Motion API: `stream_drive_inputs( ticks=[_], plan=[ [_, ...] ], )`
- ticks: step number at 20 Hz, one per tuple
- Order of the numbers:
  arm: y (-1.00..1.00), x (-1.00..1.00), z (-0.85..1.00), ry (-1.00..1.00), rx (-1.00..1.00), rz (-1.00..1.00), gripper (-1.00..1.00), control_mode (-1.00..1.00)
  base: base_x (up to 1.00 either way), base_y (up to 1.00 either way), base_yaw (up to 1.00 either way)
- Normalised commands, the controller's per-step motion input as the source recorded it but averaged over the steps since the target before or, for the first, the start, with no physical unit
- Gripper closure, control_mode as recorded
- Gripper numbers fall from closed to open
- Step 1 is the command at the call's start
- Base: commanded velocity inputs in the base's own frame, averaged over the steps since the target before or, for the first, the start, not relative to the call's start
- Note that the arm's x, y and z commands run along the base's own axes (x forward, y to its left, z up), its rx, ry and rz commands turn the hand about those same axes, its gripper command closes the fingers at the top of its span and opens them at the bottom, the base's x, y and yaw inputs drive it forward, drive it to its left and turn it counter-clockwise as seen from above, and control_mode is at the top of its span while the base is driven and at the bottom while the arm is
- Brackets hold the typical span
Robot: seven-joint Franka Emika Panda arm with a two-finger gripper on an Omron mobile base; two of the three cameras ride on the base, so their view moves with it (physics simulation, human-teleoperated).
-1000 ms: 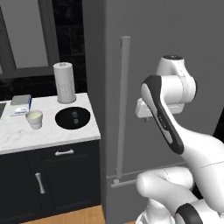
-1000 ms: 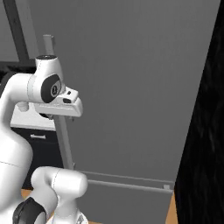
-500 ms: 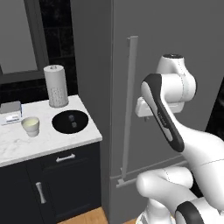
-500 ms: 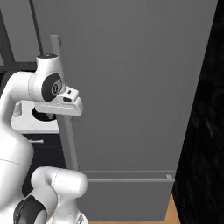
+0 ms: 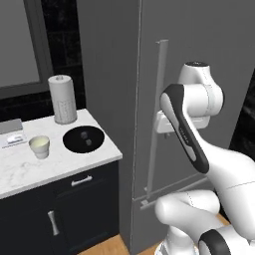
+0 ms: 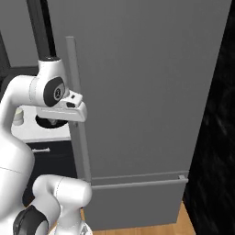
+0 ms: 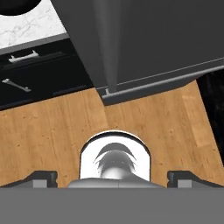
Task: Grab a lemon wedge from the fridge and one ice cube from the ice bowl, and put them in the glass of lemonade.
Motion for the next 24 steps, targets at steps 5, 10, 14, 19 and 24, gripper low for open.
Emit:
stream_drive_inputs(
  ticks=[5,10,14,19,24],
  plan=[
    [0.0,0.0,0.0,0.0,0.0,0.0,-1.0,1.0,-0.01,0.43,-0.24],
    [0.0,0.0,0.0,0.0,0.0,0.0,-1.0,1.0,-0.2,0.02,-0.16],
    [0.0,0.0,0.0,0.0,0.0,0.0,-1.0,1.0,-0.47,0.0,-0.08],
    [0.0,0.0,0.0,0.0,0.0,0.0,-1.0,1.0,-0.66,0.06,-0.06],
    [0.0,0.0,0.0,0.0,0.0,0.0,-1.0,1.0,-0.03,0.74,-0.14]
  ],
)
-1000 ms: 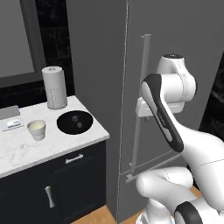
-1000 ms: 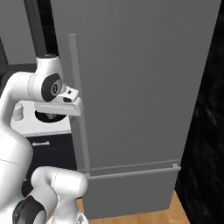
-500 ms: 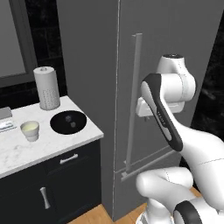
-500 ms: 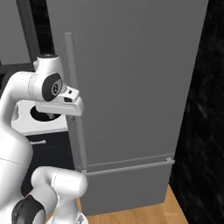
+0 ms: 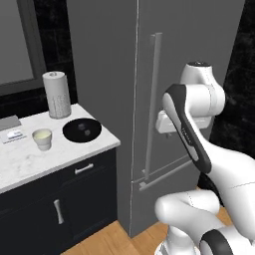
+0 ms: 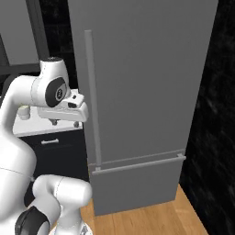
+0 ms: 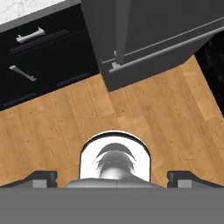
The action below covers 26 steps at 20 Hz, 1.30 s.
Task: Grab a lemon wedge from the fridge and one ice cube from the ice bowl, and put them in the glass of lemonade.
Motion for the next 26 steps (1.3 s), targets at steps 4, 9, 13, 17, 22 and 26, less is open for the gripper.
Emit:
stream_drive_inputs(
  ticks=[4,9,13,17,22,26],
  plan=[
    [0.0,0.0,0.0,0.0,0.0,0.0,-1.0,1.0,0.02,0.29,-0.08],
    [0.0,0.0,0.0,0.0,0.0,0.0,-1.0,1.0,0.01,0.0,0.0],
    [0.0,0.0,0.0,0.0,0.0,0.0,-1.0,1.0,0.0,0.0,0.0],
    [0.0,0.0,0.0,0.0,0.0,0.0,-1.0,1.0,0.0,0.0,0.0],
    [0.0,-0.13,0.48,-0.19,0.0,0.01,-1.0,-1.0,0.0,0.0,0.0],
    [0.0,-0.11,1.0,-0.41,0.0,0.05,-1.0,-1.0,0.0,0.0,0.0]
  ],
)
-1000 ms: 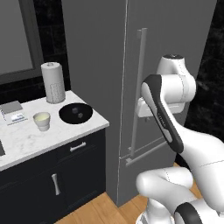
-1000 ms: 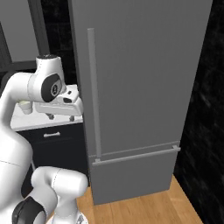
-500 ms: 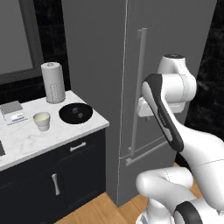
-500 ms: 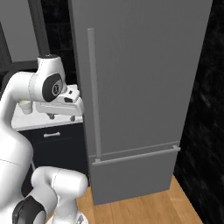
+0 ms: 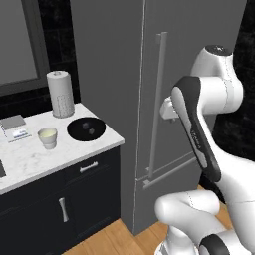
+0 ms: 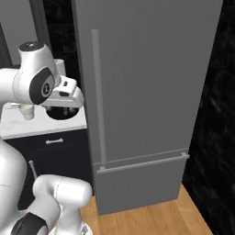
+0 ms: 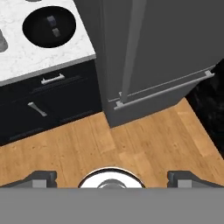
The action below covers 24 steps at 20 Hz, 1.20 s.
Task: Grab a lemon wedge from the fridge and one ice cube from the ice bowl, and put them in the glass of lemonade.
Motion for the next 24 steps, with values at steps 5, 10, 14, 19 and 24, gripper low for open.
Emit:
stream_drive_inputs(
  ticks=[5,10,14,19,24],
  plan=[
    [0.0,0.5,0.62,-0.19,0.0,0.11,-1.0,-1.0,0.0,0.0,0.0],
    [0.0,1.0,-0.29,-0.12,0.0,0.15,-1.0,-1.0,0.0,0.0,0.0],
    [-0.09,1.0,-0.81,-0.13,0.0,0.16,-1.0,-1.0,0.0,0.0,0.0],
    [-0.48,0.76,-0.36,-0.09,0.0,0.12,-1.0,-1.0,0.0,0.0,0.0],
    [-0.3,0.63,-0.06,-0.04,0.0,0.03,-1.0,-1.0,0.0,0.0,0.0]
  ],
)
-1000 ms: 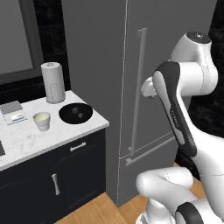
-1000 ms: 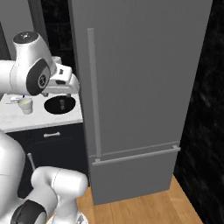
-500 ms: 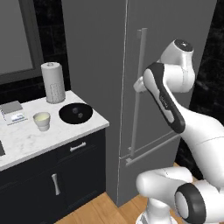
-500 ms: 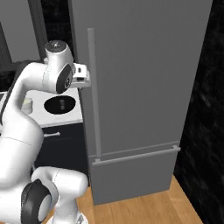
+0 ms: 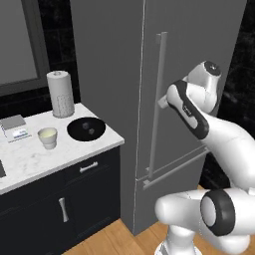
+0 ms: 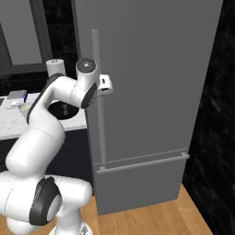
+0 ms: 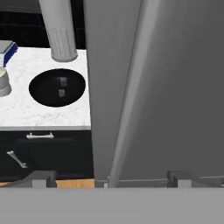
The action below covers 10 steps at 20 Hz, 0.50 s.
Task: Grab a lemon wedge from the fridge and one ice cube from the ice bowl, and put them in the glass of lemonade.
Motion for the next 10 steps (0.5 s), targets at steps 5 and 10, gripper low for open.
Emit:
stream_drive_inputs(
  ticks=[5,10],
  plan=[
    [0.04,0.62,-0.27,-0.01,0.0,0.07,-1.0,-1.0,0.0,0.0,0.0],
    [0.09,0.4,-0.34,0.0,0.0,0.06,-1.0,-1.0,0.0,0.0,0.0]
  ],
)
